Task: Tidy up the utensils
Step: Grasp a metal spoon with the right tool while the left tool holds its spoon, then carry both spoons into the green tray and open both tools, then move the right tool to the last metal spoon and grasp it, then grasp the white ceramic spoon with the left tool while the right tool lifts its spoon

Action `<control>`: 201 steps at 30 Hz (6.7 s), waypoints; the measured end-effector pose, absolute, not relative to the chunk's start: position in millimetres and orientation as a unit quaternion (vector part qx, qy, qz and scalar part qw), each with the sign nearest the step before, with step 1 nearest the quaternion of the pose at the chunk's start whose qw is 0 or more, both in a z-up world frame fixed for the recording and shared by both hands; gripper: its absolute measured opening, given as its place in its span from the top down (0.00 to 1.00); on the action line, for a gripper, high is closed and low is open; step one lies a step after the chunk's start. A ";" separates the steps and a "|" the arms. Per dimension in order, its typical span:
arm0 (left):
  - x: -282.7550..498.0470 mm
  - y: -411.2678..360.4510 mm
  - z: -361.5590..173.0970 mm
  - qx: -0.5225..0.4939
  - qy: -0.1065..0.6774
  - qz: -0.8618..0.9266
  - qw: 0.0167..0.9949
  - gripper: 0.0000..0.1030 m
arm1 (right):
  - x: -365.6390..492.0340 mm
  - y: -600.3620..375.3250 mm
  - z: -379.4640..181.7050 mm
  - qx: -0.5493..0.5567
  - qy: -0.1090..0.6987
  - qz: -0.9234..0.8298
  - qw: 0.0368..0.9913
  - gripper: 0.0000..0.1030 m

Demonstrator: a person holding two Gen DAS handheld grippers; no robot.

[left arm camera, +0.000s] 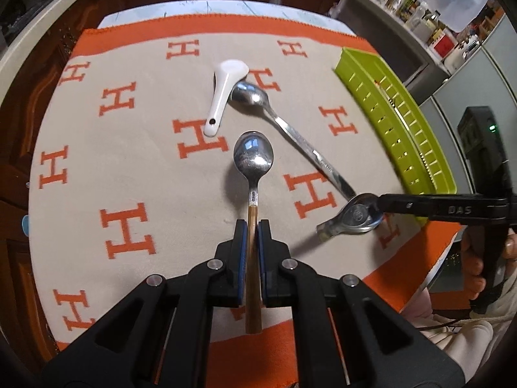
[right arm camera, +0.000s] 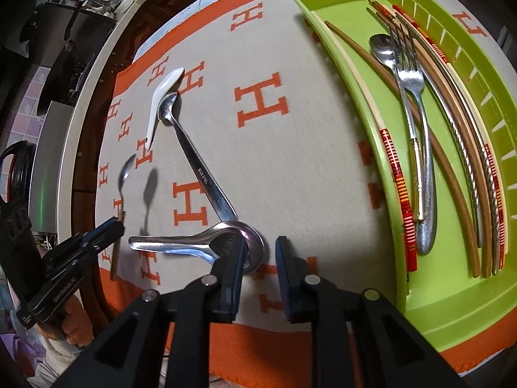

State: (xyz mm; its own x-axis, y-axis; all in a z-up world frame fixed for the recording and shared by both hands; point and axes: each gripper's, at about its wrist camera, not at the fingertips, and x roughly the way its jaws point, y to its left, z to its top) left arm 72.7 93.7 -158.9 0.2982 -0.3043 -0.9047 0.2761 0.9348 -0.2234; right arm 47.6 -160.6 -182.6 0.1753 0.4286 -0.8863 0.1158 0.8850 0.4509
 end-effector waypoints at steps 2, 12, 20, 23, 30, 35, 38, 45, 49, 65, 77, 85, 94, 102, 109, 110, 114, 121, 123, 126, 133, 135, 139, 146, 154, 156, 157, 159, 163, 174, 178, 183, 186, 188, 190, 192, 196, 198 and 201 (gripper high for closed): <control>73.6 90.2 -155.7 -0.014 0.562 -0.182 0.807 0.96 | 48.2 -160.0 -185.4 0.218 0.636 0.108 0.733 0.81; 71.7 82.0 -147.8 -0.020 0.553 -0.182 0.813 0.96 | 46.3 -151.4 -184.4 0.206 0.617 0.120 0.750 0.97; 69.4 79.6 -136.6 -0.018 0.541 -0.184 0.820 0.96 | 38.4 -167.6 -155.2 0.204 0.581 0.102 0.782 0.99; 67.5 76.9 -131.5 -0.017 0.536 -0.186 0.823 0.96 | 34.1 -181.1 -141.3 0.212 0.563 0.095 0.793 0.99; 63.5 68.6 -119.0 -0.017 0.527 -0.192 0.828 0.96 | 24.8 -231.7 -105.6 0.256 0.504 0.047 0.824 0.99; 59.6 51.0 -93.7 -0.010 0.505 -0.210 0.837 0.96 | 18.1 -268.8 -96.2 0.276 0.472 -0.003 0.837 0.99; 58.9 31.9 -74.6 0.002 0.490 -0.225 0.842 0.96 | 11.5 -291.2 -94.8 0.288 0.457 -0.036 0.841 0.99; 71.8 -37.0 -40.7 0.022 0.462 -0.259 0.848 0.96 | -0.5 -319.1 -107.4 0.298 0.441 -0.116 0.839 0.98; 89.7 -86.8 -40.0 0.020 0.467 -0.269 0.842 0.96 | -5.6 -326.1 -122.1 0.329 0.449 -0.135 0.820 0.97; 163.7 -183.7 -113.3 -0.024 0.534 -0.216 0.817 0.96 | -39.1 -344.3 -120.4 0.327 0.456 -0.099 0.822 0.93; 132.5 -181.1 -133.3 0.022 0.556 -0.202 0.806 0.95 | -33.1 -353.3 -122.0 0.324 0.450 -0.090 0.827 0.93; 95.7 -134.4 -112.3 0.035 0.541 -0.187 0.819 0.94 | -25.9 -335.8 -118.6 0.301 0.456 -0.069 0.835 0.93; 69.4 -66.3 -103.5 0.025 0.535 -0.138 0.833 0.94 | -17.7 -298.0 -112.3 0.264 0.468 -0.036 0.843 0.93; 62.4 -8.0 -99.6 0.005 0.523 -0.091 0.847 0.94 | -5.8 -255.9 -103.3 0.225 0.475 0.002 0.851 0.93; 61.2 36.4 -102.4 -0.022 0.522 -0.070 0.850 0.94 | 8.8 -212.8 -95.4 0.192 0.487 0.041 0.851 0.93; 61.8 41.3 -104.0 -0.025 0.522 -0.068 0.850 0.94 | 11.7 -205.7 -94.8 0.186 0.490 0.048 0.850 0.93; 62.2 63.3 -111.6 -0.036 0.525 -0.061 0.848 0.94 | 21.9 -180.5 -93.3 0.158 0.500 0.071 0.849 0.92; 64.0 96.3 -130.1 -0.059 0.536 -0.043 0.841 0.93 | 52.4 -135.6 -97.6 0.116 0.527 0.140 0.830 0.92; 63.9 105.9 -134.1 -0.066 0.535 -0.038 0.841 0.93 | 65.0 -123.8 -102.3 0.106 0.537 0.161 0.821 0.92; 65.5 118.8 -142.1 -0.074 0.537 -0.027 0.840 0.93 | 87.2 -106.9 -112.9 0.095 0.555 0.187 0.805 0.89; 79.3 141.4 -161.9 -0.088 0.551 -0.006 0.830 0.93 | 141.6 -77.9 -144.3 0.069 0.582 0.232 0.776 0.80; 83.6 145.9 -164.3 -0.095 0.551 -0.005 0.829 0.93 | 154.8 -73.9 -154.8 0.064 0.591 0.238 0.768 0.80; 89.8 150.2 -170.7 -0.101 0.555 -0.007 0.826 0.93 | 174.2 -70.4 -174.8 0.059 0.608 0.252 0.750 0.80; 101.0 152.9 -187.1 -0.113 0.569 -0.008 0.814 0.93 | 186.6 -57.4 -184.0 0.034 0.588 0.299 0.751 0.80; 110.6 149.8 -196.3 -0.115 0.573 -0.015 0.811 0.93 | 191.4 -38.2 -183.5 -0.019 0.566 0.344 0.749 0.84; 111.4 150.2 -196.7 -0.115 0.573 -0.016 0.812 0.93 | 188.5 -36.4 -183.4 -0.035 0.558 0.345 0.753 0.89; 112.2 150.2 -196.9 -0.116 0.572 -0.016 0.812 0.93 | 185.5 -35.1 -183.1 -0.045 0.554 0.346 0.756 0.90; 113.7 150.3 -197.0 -0.116 0.572 -0.016 0.812 0.93 | 178.4 -31.2 -181.8 -0.065 0.545 0.340 0.764 0.90; 118.3 149.0 -195.7 -0.109 0.573 -0.016 0.812 0.93 | 166.2 -30.7 -179.5 -0.064 0.548 0.325 0.768 0.93; 172.8 112.5 -181.9 -0.061 0.573 -0.087 0.813 0.93 | 142.6 -74.2 -153.2 0.031 0.526 0.272 0.806 0.98; 197.7 92.9 -183.3 -0.047 0.576 -0.138 0.804 0.93 | 135.3 -90.8 -146.1 0.056 0.516 0.262 0.814 0.98; 220.4 78.8 -184.1 -0.034 0.578 -0.180 0.795 0.93 | 128.5 -108.4 -146.3 0.079 0.513 0.253 0.817 0.98; 232.7 80.1 -183.9 -0.044 0.580 -0.187 0.791 0.93 | 128.6 -113.9 -149.0 0.087 0.513 0.248 0.817 0.98; 240.7 80.1 -186.4 -0.041 0.586 -0.181 0.788 0.92 | 126.9 -118.5 -150.0 0.093 0.513 0.245 0.817 0.98; 243.0 79.1 -190.2 -0.036 0.590 -0.180 0.786 0.86 | 125.3 -121.6 -149.9 0.095 0.513 0.242 0.818 0.98; 245.0 74.9 -193.9 -0.027 0.595 -0.177 0.784 0.79 | 125.7 -122.6 -150.5 0.101 0.514 0.244 0.816 0.98; 242.2 64.4 -196.0 -0.003 0.592 -0.184 0.785 0.69 | 125.4 -123.5 -150.7 0.109 0.513 0.248 0.814 0.98; 242.9 60.2 -196.1 0.001 0.589 -0.188 0.786 0.69 | 124.5 -123.9 -150.8 0.111 0.513 0.249 0.814 0.98; 245.9 57.1 -196.8 -0.008 0.584 -0.198 0.787 0.69 | 123.2 -125.5 -151.2 0.112 0.511 0.244 0.817 0.98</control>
